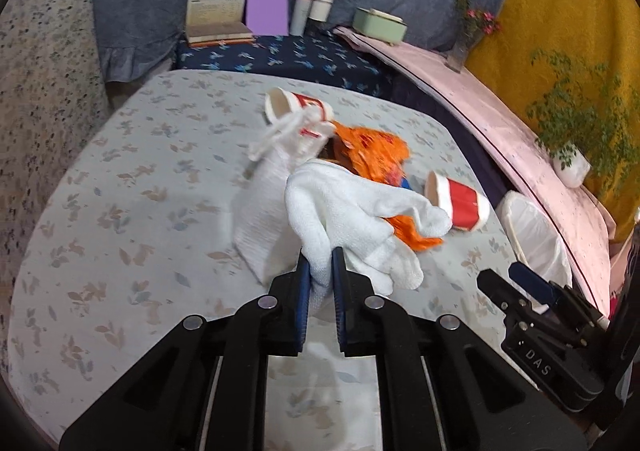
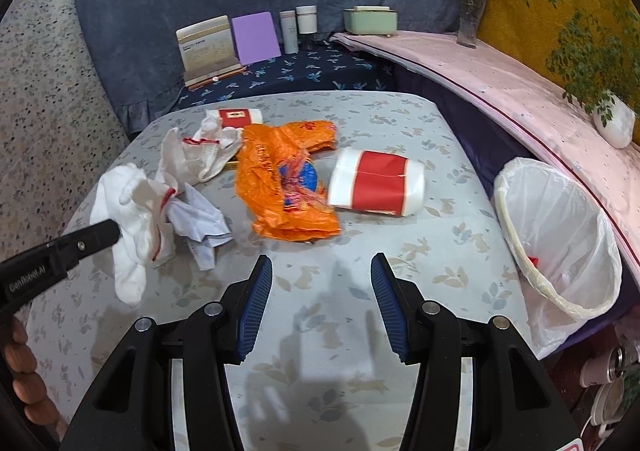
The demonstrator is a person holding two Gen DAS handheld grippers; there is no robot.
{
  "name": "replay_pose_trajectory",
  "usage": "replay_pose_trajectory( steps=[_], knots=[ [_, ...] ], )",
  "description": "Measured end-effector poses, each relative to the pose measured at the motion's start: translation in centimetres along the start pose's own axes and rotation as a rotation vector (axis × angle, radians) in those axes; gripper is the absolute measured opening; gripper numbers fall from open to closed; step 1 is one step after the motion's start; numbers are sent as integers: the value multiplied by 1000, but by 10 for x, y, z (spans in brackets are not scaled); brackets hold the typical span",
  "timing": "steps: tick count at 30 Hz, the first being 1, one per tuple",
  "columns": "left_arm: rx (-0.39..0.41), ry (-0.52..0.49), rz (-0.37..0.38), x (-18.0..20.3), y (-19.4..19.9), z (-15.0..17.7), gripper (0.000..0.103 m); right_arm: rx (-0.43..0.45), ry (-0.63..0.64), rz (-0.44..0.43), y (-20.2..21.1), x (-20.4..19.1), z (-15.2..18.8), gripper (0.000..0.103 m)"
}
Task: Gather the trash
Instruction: 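Grasp the white cloth with the right tool while the left tool holds the glove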
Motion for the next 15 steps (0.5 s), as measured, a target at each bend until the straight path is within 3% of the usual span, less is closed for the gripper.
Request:
replay_pose_trajectory(
  steps=[7, 15],
  knots=[
    [39, 67, -79, -41, 12, -9, 10, -6, 57, -67, -11, -40, -14, 50],
    [28, 122, -131, -78, 3, -13, 10, -34, 122, -124, -33, -85, -32, 50]
  ],
)
Point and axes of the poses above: each gripper's, at about its wrist camera, not at the fingertips, and y roughly against the way its jaws point, x to its right, z to its underside, the point moved 2 cm from there along -y, roughly the way its jaws point, and after that the axes turned 13 degrees about -x, right-handed, at the moved point
